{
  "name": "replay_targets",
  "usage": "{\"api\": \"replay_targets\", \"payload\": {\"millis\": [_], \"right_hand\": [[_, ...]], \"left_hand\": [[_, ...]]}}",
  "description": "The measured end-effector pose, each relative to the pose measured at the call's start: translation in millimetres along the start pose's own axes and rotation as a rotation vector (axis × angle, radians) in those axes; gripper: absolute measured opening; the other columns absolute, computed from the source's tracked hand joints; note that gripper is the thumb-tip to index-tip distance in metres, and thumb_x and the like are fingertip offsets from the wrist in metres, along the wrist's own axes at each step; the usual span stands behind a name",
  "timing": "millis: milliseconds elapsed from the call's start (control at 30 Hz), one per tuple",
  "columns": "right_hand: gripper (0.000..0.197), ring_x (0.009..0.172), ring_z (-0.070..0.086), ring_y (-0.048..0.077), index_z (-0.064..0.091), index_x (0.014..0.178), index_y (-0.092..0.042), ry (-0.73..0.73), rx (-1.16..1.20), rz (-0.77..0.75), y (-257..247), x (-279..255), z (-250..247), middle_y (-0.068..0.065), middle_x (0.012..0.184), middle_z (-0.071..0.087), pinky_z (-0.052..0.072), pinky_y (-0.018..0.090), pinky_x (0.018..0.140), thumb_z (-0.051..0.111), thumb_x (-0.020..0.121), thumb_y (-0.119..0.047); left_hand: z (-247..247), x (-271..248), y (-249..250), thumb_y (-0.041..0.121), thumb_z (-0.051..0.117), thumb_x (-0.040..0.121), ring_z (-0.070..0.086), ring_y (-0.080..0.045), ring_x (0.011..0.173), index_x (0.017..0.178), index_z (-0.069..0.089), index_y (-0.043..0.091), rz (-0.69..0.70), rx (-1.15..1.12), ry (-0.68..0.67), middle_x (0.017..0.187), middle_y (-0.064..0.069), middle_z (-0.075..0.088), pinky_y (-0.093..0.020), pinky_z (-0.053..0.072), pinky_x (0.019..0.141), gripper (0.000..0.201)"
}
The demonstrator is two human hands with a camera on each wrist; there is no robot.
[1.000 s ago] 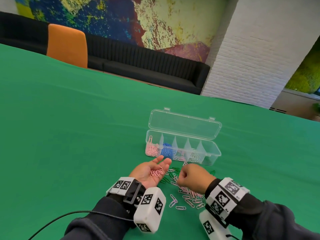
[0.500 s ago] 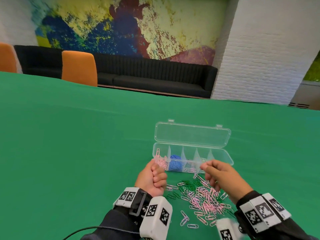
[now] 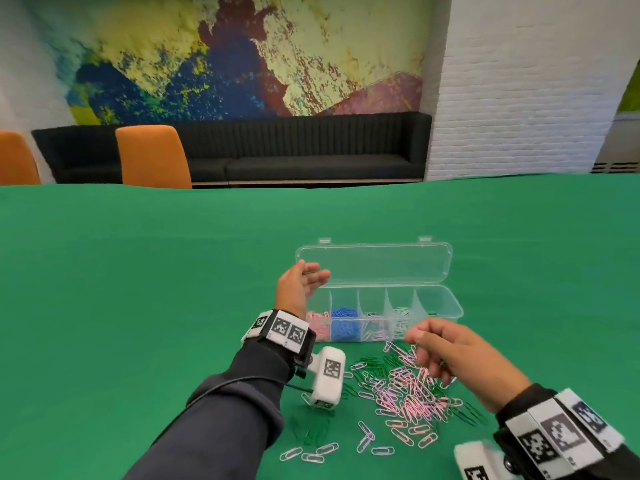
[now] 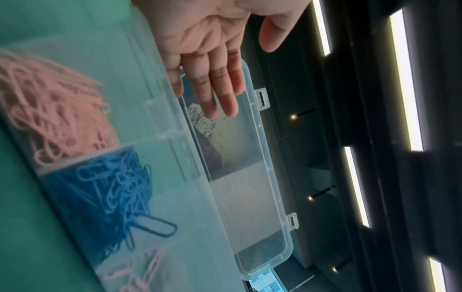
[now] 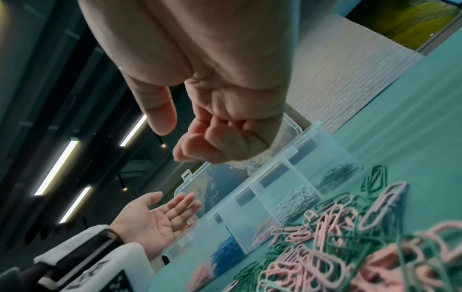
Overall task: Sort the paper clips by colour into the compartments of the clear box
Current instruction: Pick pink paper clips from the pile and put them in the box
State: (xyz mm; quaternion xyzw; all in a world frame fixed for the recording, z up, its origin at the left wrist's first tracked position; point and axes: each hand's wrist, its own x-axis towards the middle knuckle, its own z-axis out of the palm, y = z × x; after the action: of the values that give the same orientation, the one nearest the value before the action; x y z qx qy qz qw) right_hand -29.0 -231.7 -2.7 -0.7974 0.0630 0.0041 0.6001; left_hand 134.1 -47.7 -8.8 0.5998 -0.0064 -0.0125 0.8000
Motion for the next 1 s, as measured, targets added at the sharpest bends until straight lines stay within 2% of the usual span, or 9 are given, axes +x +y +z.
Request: {"api": "replay_targets", "payload": {"millis": [133, 233, 333, 467, 567, 667, 767, 867, 1000], "right_hand": [[0.007, 0.050, 0.046, 0.005, 0.059, 0.088, -0.010, -0.046, -0.137, -0.001, 2, 3, -7, -0.002, 0.066, 0.057, 0.038, 0.018, 0.048, 0.055, 0.091, -0.015], [0.009, 0.056, 0.048, 0.002, 0.057, 0.082, -0.019, -0.207, -0.458, 0.005, 7, 2, -4, -0.008, 0.071, 0.055, 0.042, 0.014, 0.055, 0.058, 0.089, -0.013], [0.017, 0.069, 0.051, 0.004, 0.052, 0.077, -0.027, -0.386, -0.808, 0.013, 11, -2, 10, -0.013, 0.075, 0.054, 0.041, 0.015, 0.064, 0.061, 0.086, -0.016], [0.004, 0.081, 0.053, 0.016, 0.059, 0.085, -0.015, -0.454, -1.170, -0.014, 13, -7, 35, 0.000, 0.087, 0.058, 0.046, 0.023, 0.070, 0.059, 0.085, -0.019], [0.023, 0.089, 0.061, 0.020, 0.065, 0.098, -0.005, -0.418, -1.297, 0.012, 18, -6, 48, 0.004, 0.088, 0.061, 0.053, 0.033, 0.085, 0.061, 0.085, -0.025], [0.013, 0.082, 0.058, 0.020, 0.060, 0.081, -0.010, -0.399, -1.341, -0.009, 19, -5, 54, 0.000, 0.074, 0.053, 0.054, 0.033, 0.084, 0.058, 0.086, -0.022], [0.007, 0.077, 0.052, 0.018, 0.056, 0.082, -0.013, -0.378, -1.300, 0.018, 18, -5, 53, 0.001, 0.077, 0.052, 0.052, 0.026, 0.076, 0.055, 0.086, -0.018], [0.016, 0.073, 0.053, 0.014, 0.053, 0.071, -0.018, -0.298, -1.045, -0.017, 7, -3, 41, -0.001, 0.076, 0.055, 0.046, 0.022, 0.068, 0.057, 0.086, -0.017], [0.015, 0.057, 0.047, 0.002, 0.057, 0.073, -0.021, -0.253, -0.687, -0.109, -18, -2, 24, -0.011, 0.066, 0.055, 0.040, 0.011, 0.055, 0.065, 0.086, -0.017]], "left_hand": [[-5, 1, 6, 0.018, 0.036, 0.099, 0.067, -0.013, 0.060, 0.088, 0.055, 0.010, -0.015, -0.065, 0.004, 0.063, -0.002, 0.071, -0.027, 0.046, 0.067, 0.024], [-11, -11, 19, 0.018, 0.036, 0.098, 0.068, -0.016, 0.062, 0.089, 0.055, 0.010, -0.037, -0.138, -0.047, 0.067, -0.004, 0.071, -0.030, 0.050, 0.071, 0.023], [-18, -34, 31, 0.018, 0.037, 0.097, 0.066, -0.015, 0.058, 0.089, 0.056, 0.009, -0.110, -0.219, -0.134, 0.068, -0.005, 0.070, -0.028, 0.053, 0.063, 0.022], [-31, -74, 23, 0.016, 0.038, 0.096, 0.063, -0.013, 0.053, 0.092, 0.057, 0.008, -0.223, -0.251, -0.201, 0.067, -0.004, 0.068, -0.023, 0.053, 0.055, 0.021], [-38, -102, 0, 0.015, 0.040, 0.097, 0.061, -0.013, 0.053, 0.093, 0.058, 0.006, -0.307, -0.266, -0.184, 0.067, -0.004, 0.066, -0.023, 0.053, 0.053, 0.020], [-36, -121, -25, 0.013, 0.039, 0.097, 0.062, -0.014, 0.052, 0.091, 0.057, 0.006, -0.405, -0.259, -0.165, 0.065, -0.005, 0.066, -0.024, 0.053, 0.052, 0.020], [-29, -135, -41, 0.010, 0.040, 0.096, 0.064, -0.019, 0.062, 0.090, 0.057, 0.006, -0.486, -0.240, -0.168, 0.070, -0.008, 0.067, -0.029, 0.051, 0.064, 0.019], [-21, -143, -49, 0.013, 0.040, 0.095, 0.062, -0.025, 0.079, 0.094, 0.058, 0.005, -0.553, -0.219, -0.193, 0.086, -0.014, 0.065, -0.033, 0.047, 0.074, 0.020], [-11, -146, -54, 0.023, 0.034, 0.098, 0.061, -0.029, 0.087, 0.091, 0.057, 0.002, -0.677, -0.314, -0.240, 0.093, -0.018, 0.063, -0.037, 0.046, 0.079, 0.032]]}}
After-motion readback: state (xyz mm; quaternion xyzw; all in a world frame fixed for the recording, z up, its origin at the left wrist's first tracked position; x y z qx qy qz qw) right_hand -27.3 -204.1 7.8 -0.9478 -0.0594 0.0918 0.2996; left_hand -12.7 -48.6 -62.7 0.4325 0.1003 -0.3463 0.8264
